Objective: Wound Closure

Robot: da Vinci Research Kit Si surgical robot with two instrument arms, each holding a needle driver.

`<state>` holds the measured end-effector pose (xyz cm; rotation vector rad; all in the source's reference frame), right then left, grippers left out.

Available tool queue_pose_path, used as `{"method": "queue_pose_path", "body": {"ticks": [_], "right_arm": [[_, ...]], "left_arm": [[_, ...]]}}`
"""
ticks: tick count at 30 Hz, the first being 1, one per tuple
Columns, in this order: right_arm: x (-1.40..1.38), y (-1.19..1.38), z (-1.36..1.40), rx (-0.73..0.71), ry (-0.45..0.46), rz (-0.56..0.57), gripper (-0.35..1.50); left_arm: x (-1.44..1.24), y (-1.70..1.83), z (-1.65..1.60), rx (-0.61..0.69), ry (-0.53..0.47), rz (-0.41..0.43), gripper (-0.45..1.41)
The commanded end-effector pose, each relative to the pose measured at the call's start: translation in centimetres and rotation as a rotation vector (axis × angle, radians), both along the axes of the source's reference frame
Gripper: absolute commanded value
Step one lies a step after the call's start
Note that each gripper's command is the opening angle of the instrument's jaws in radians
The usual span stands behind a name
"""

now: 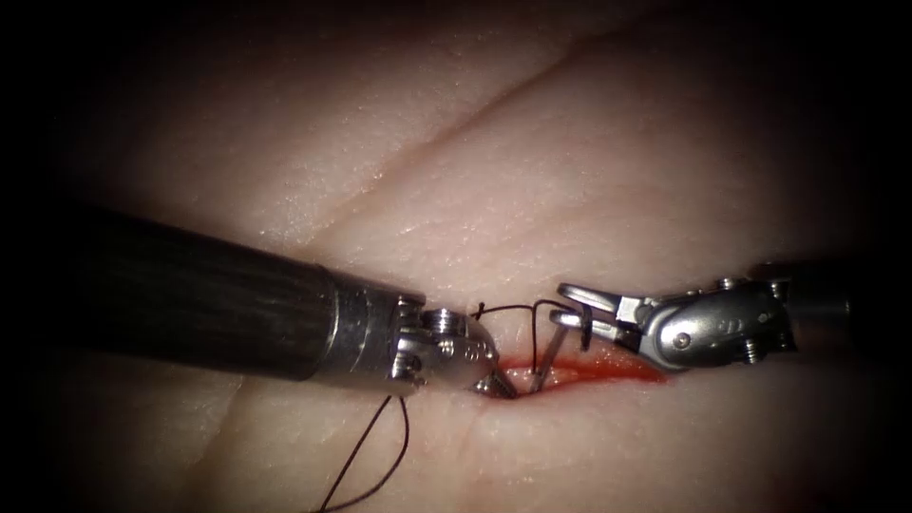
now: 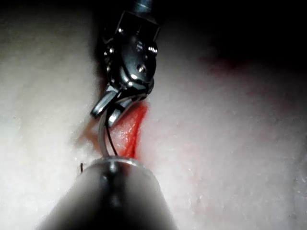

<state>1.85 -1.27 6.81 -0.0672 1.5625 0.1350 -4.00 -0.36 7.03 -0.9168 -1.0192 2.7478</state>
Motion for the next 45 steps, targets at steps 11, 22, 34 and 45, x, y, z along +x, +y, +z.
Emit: {"method": "queue_pose_path", "body": {"ticks": [11,22,34,45], "right_arm": [[0.12,0.11,0.03,0.069,0.041,-0.002,-0.35],[0.32,0.2,0.06,0.095,0.023,-0.007,-0.35],[0.35,0.25,0.01,0.196,0.018,-0.035,-0.35],[0.45,0.35,0.07,0.329,0.01,-0.044,-0.35]], "left_arm": [[-0.32,-0.07,-0.94,-0.141,-0.097,-0.2,0.1],[-0.08,-0.48,-0.95,-0.194,-0.107,-0.237,-0.01],[-0.02,-0.53,-0.7,-0.214,-0.113,-0.254,-0.11],[0.05,-0.73,-0.51,-0.209,-0.093,-0.269,-0.13]]}}
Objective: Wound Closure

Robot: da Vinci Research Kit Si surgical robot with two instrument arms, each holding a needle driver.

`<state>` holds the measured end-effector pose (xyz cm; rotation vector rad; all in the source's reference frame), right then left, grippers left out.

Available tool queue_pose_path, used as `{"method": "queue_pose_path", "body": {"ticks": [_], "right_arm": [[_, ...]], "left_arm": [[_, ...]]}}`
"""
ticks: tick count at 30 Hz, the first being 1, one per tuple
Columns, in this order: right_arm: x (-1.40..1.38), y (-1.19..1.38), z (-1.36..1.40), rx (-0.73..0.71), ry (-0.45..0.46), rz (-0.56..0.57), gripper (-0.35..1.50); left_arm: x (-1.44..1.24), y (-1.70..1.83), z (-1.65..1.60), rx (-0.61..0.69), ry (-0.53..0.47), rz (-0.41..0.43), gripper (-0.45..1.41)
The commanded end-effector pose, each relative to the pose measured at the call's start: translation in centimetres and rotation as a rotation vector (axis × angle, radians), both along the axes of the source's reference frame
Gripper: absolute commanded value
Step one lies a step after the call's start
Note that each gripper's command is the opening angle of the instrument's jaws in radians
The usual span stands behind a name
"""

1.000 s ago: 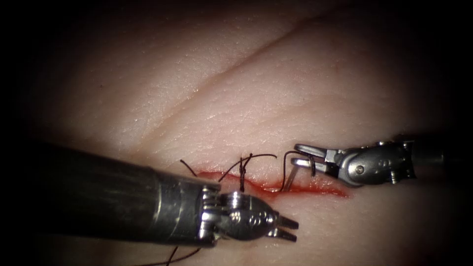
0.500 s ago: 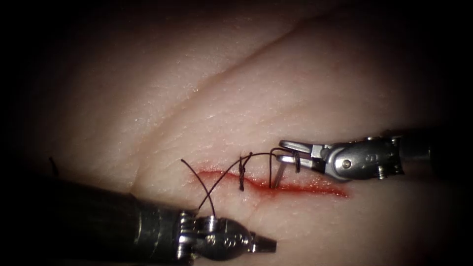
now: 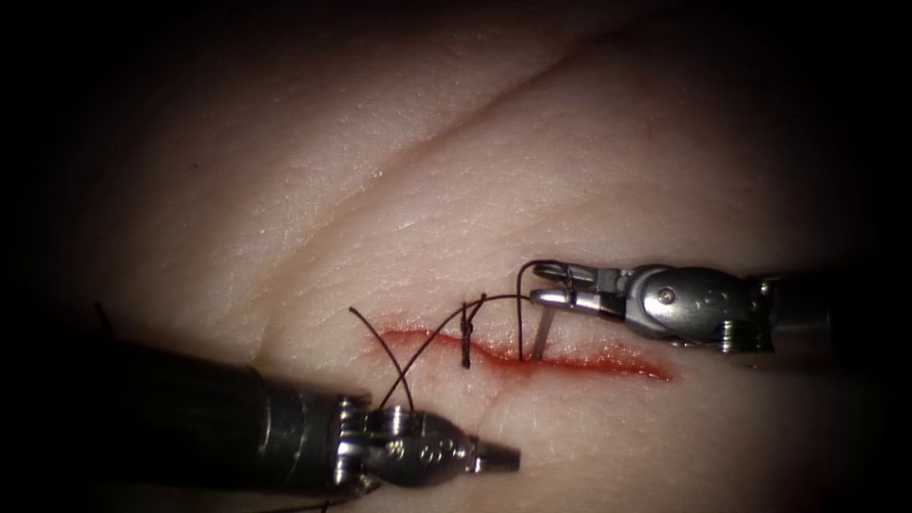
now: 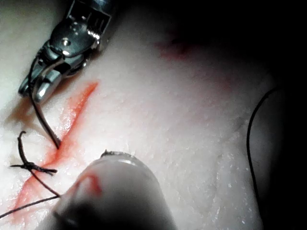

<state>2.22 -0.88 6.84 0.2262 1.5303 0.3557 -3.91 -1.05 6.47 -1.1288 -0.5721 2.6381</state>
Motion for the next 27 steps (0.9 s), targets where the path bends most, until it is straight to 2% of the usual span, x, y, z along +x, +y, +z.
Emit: {"method": "queue_pose_path", "body": {"ticks": [1,5,17,27], "right_arm": [[0.09,-0.02,0.05,0.001,0.001,0.001,-0.35],[0.1,0.05,0.04,0.013,0.003,0.006,-0.35],[0.04,0.07,0.04,0.067,-0.002,-0.074,-0.35],[0.14,0.1,0.03,0.137,0.018,-0.095,-0.35]], "left_arm": [[-0.03,-0.06,0.05,0.003,-0.001,0.002,-0.13],[0.02,-0.18,0.06,0.011,0.001,-0.006,-0.13],[-0.09,-0.08,0.26,0.009,-0.001,-0.017,-0.16],[-0.04,-0.12,0.4,0.021,0.003,-0.027,-0.18]]}}
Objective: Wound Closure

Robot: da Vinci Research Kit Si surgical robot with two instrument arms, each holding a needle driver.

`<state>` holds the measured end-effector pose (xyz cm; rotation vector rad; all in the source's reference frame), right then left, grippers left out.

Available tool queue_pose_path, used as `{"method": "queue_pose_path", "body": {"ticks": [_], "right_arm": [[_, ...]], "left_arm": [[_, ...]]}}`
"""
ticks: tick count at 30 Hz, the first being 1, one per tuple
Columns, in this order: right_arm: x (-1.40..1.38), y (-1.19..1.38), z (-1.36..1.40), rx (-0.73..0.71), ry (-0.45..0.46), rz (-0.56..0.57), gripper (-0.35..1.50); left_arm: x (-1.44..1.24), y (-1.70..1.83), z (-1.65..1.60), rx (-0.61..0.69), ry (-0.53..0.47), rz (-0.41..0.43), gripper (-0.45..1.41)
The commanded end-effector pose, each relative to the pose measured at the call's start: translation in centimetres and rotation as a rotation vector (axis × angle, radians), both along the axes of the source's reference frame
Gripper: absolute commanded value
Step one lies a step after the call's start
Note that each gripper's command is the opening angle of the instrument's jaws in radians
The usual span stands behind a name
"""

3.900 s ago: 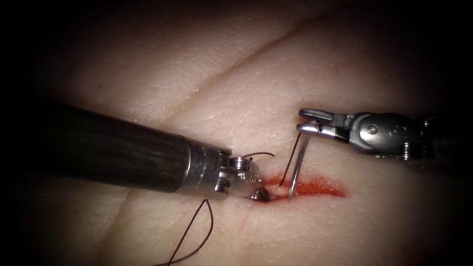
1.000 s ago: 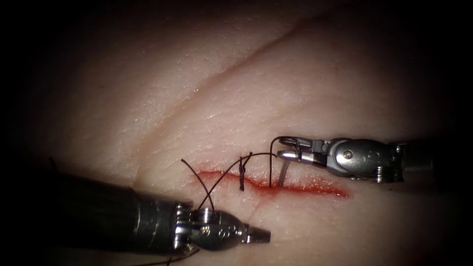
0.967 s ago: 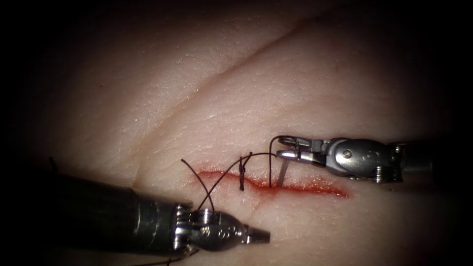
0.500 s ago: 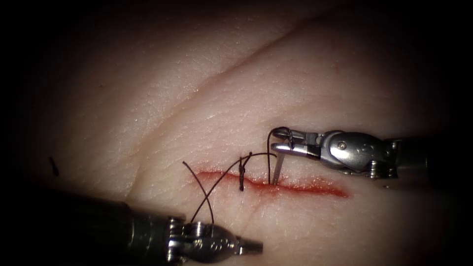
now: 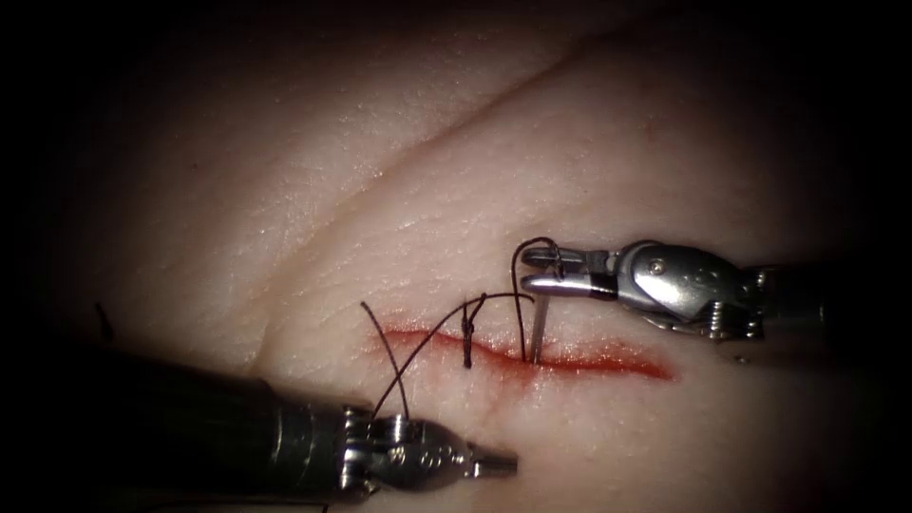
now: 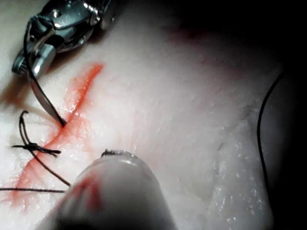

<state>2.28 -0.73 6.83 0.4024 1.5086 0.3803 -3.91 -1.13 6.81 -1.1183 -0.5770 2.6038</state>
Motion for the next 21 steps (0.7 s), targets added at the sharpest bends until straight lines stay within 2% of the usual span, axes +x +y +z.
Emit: {"method": "queue_pose_path", "body": {"ticks": [1,8,12,21], "right_arm": [[0.07,-0.05,0.04,0.007,0.002,-0.001,-0.35],[0.08,0.02,0.04,0.035,-0.009,0.01,-0.35],[0.06,0.15,0.01,0.066,-0.016,0.019,-0.35],[0.1,0.01,0.05,0.158,-0.031,-0.005,-0.35]], "left_arm": [[-0.05,-0.05,0.05,0.001,0.0,0.002,-0.18],[-0.04,-0.09,0.06,0.001,-0.005,-0.006,-0.18],[-0.06,-0.11,0.09,0.007,-0.008,-0.007,-0.18],[-0.1,-0.08,0.1,0.01,-0.01,-0.009,-0.18]]}}
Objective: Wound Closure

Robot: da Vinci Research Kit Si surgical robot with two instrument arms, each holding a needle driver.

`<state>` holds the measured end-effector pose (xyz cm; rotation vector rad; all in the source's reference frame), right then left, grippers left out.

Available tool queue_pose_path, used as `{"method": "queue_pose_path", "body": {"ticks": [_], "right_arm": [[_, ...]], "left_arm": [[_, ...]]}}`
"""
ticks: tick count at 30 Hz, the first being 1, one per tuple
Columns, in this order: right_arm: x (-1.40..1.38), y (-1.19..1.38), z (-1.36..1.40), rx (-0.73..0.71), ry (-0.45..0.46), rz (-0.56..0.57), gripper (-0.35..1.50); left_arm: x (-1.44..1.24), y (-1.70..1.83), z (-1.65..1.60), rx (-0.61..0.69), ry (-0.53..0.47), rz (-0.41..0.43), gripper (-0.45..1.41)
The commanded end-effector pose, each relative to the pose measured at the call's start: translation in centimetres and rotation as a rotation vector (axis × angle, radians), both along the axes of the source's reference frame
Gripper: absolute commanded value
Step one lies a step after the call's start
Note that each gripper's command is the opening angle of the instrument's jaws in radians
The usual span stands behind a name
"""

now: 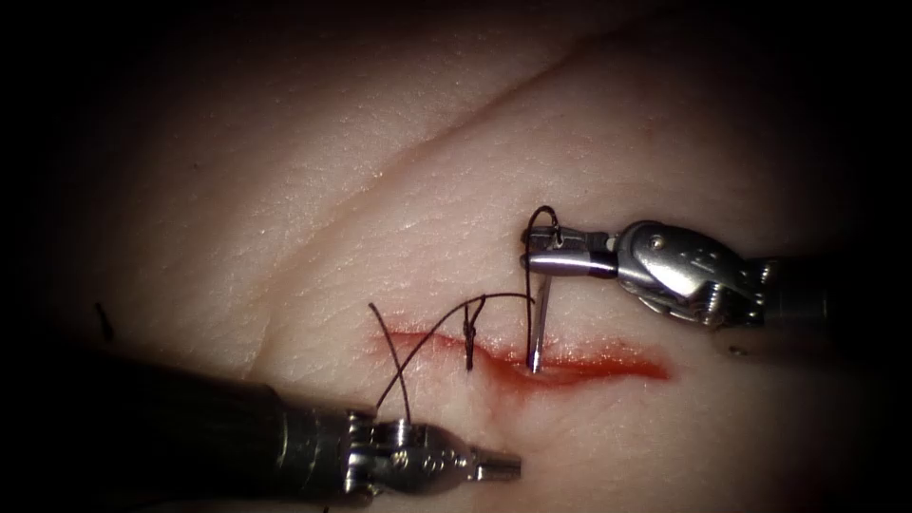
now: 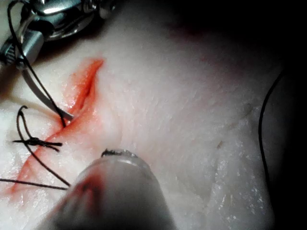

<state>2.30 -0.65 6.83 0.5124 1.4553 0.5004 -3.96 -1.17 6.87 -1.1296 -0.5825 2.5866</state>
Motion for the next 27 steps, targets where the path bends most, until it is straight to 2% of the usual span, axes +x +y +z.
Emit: {"method": "queue_pose_path", "body": {"ticks": [1,7,12,18,27], "right_arm": [[0.08,-0.08,0.06,0.018,-0.002,-0.009,-0.35],[0.07,-0.04,0.11,0.124,-0.012,-0.015,-0.35],[0.1,0.04,0.17,0.297,-0.012,0.025,-0.35],[0.12,0.09,0.19,0.312,-0.002,0.066,-0.35],[0.09,-0.13,0.17,0.447,-0.021,0.075,-0.35]], "left_arm": [[-0.04,-0.04,0.05,0.002,0.0,0.001,-0.18],[-0.03,-0.02,0.07,0.002,-0.001,0.002,-0.18],[-0.04,-0.03,0.08,0.0,0.001,0.001,-0.18],[-0.05,-0.04,0.09,0.003,0.001,-0.005,-0.18],[-0.03,-0.04,0.09,0.007,-0.001,-0.009,-0.18]]}}
